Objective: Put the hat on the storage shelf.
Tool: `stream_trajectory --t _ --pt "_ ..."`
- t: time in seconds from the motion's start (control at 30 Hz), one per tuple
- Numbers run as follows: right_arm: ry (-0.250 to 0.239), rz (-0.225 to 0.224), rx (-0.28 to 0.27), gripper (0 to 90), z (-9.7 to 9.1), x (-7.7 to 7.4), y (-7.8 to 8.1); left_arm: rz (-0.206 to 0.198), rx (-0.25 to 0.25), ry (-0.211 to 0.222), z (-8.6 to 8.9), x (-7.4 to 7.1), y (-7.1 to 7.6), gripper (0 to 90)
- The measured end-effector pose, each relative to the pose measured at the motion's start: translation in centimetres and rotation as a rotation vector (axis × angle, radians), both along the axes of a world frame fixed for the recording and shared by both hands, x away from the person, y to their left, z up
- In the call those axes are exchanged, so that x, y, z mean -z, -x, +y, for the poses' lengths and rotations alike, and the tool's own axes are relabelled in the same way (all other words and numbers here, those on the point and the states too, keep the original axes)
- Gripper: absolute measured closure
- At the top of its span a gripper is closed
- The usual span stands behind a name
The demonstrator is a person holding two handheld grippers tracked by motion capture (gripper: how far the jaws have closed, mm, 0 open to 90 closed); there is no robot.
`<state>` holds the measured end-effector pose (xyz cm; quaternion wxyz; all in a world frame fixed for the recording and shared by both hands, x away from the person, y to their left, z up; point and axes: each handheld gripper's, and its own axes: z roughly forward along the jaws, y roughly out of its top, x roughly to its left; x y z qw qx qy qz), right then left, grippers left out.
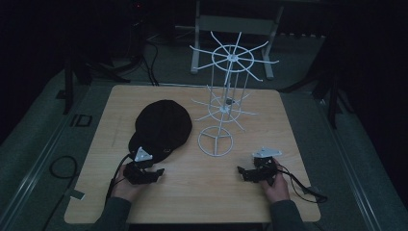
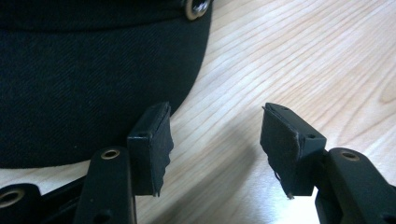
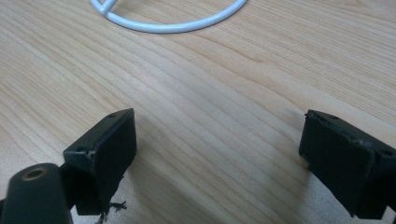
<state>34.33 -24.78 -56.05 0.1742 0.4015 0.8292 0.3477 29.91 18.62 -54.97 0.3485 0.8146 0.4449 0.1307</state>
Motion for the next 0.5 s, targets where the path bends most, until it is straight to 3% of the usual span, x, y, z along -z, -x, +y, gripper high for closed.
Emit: stream_trajectory --t 0.33,0.5 --pt "0.001 0.0 -0.001 10.8 0.0 0.0 0.0 -0.026 0.029 0.048 -0.5 -2.5 -0.4 44.4" --pt "0.001 0.001 0.0 10.8 0.0 0.0 0.0 -0.031 0.039 0.041 -0.7 -3.4 -1.0 44.4"
